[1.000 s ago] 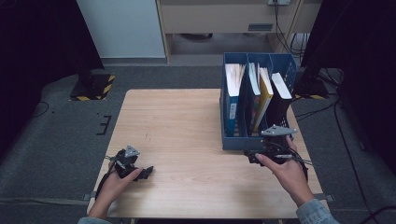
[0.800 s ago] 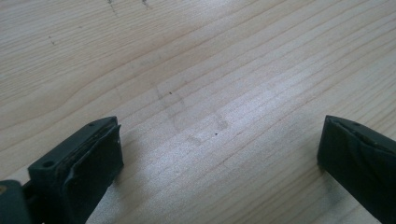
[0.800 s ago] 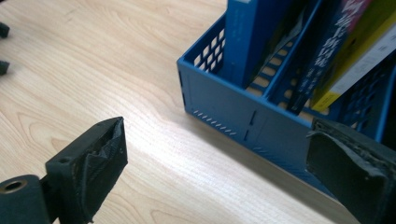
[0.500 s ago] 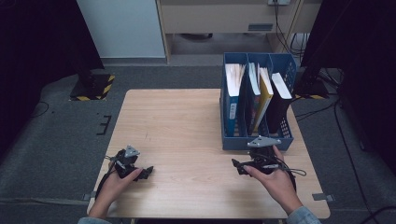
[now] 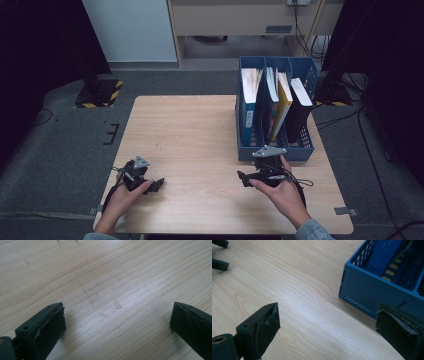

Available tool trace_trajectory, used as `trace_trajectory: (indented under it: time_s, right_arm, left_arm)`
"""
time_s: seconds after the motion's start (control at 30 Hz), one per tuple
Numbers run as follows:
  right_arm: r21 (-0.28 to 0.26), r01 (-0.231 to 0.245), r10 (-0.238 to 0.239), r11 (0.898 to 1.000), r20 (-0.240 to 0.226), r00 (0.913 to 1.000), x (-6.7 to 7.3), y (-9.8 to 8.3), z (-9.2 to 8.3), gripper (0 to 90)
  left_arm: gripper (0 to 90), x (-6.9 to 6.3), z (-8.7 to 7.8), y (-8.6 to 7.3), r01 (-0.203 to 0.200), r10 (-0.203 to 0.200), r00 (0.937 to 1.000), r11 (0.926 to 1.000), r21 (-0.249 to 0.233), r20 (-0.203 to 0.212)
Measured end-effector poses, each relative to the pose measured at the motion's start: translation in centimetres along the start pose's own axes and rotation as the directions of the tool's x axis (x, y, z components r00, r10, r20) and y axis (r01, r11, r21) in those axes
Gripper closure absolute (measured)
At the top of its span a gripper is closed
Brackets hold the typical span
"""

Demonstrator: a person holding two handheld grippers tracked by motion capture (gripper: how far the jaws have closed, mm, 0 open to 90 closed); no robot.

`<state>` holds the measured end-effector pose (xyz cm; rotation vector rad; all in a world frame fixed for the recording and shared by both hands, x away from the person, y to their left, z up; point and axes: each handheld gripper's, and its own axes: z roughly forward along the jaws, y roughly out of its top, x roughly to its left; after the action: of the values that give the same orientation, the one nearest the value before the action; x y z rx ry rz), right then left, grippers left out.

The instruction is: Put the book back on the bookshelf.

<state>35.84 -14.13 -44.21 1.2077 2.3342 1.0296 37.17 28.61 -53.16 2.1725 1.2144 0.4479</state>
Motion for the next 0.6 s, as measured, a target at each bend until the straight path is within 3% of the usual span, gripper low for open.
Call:
trace_trajectory:
  time_s: [0.1, 0.6]
  right_arm:
    - [-0.023, -0.002, 0.002, 1.000, 0.007, 1.0000, 0.2, 0.4, 0.2, 6.5]
    - [0.017, 0.030, -0.029, 0.999, -0.056, 0.9980, 2.8, 1.1, 3.8, 7.3]
  left_arm:
    - [0.0, 0.0, 0.0, 0.0, -0.001, 0.001, 1.0000, 1.0000, 0.001, 0.001]
    - [0.0, 0.0, 0.0, 0.0, -0.006, 0.006, 1.0000, 1.0000, 0.003, 0.002]
